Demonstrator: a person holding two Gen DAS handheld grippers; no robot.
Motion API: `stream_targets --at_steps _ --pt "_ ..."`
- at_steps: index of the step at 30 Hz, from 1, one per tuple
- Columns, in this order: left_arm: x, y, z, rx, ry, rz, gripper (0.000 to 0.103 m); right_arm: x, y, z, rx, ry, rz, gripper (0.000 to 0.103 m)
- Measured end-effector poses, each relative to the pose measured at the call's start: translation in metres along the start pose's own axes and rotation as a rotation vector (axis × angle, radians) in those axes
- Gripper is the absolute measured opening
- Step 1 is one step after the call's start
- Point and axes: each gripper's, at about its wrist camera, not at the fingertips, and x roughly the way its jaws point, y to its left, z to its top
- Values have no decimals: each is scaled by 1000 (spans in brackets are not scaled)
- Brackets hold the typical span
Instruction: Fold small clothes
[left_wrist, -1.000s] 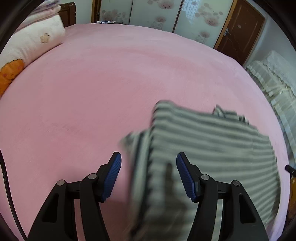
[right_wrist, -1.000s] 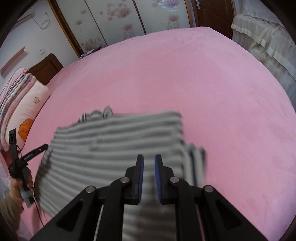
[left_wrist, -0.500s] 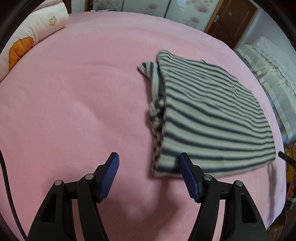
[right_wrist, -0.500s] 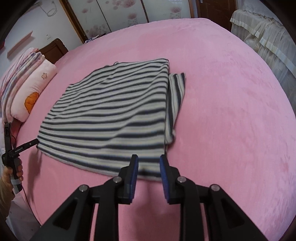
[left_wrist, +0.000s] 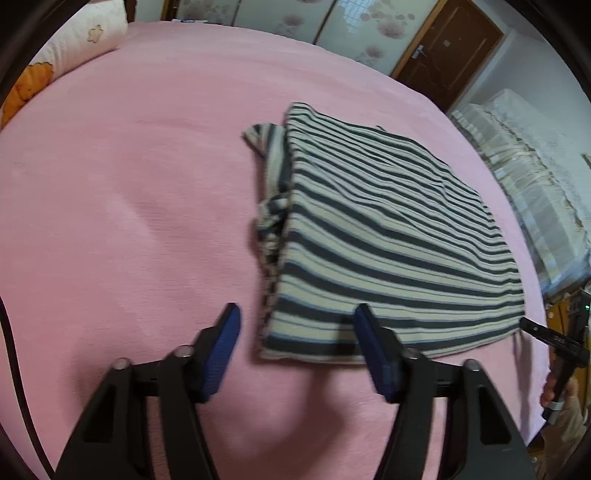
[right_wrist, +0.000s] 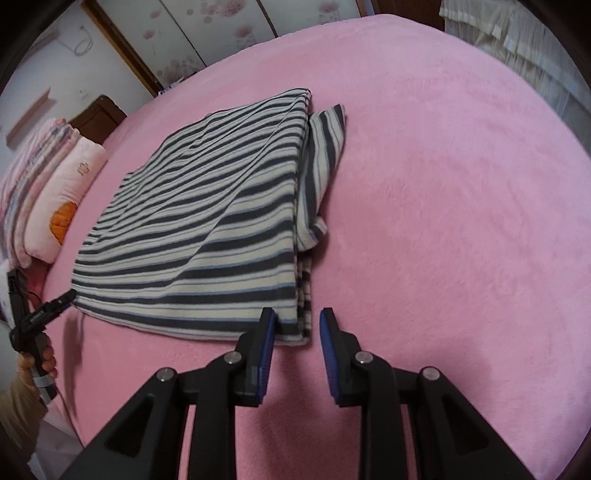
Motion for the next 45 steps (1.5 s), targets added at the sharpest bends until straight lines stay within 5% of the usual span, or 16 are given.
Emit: stream_targets --at_steps 1,3,10,20,24,26,28,30,36,45 --pt "6 -4 1 12 10 -6 28 1 0 0 -2 -2 9 24" --pt "9 -12 1 51 16 4 6 1 3 -2 -21 -6 4 6" --pt "-10 -11 -8 101 -10 83 4 -29 9 -12 -35 -60 -60 4" --pt "15 -5 -18 116 32 132 4 8 -2 -20 -6 10 -123 4" --pt "10 -3 -10 100 59 107 16 0 3 -14 -23 16 -124 10" --pt "-5 -10 -1 133 42 174 38 -14 9 -7 -53 1 -169 15" --pt "-26 -23 10 196 -56 221 63 -31 19 2 -94 -49 -191 22" --pt "-36 -36 21 231 -135 237 71 -43 30 18 -127 -110 -174 23" --pt "14 -80 67 226 -176 185 71 -6 75 96 -189 -148 -84 23" --pt "97 -105 112 149 -171 210 71 120 140 175 -166 -38 42 23"
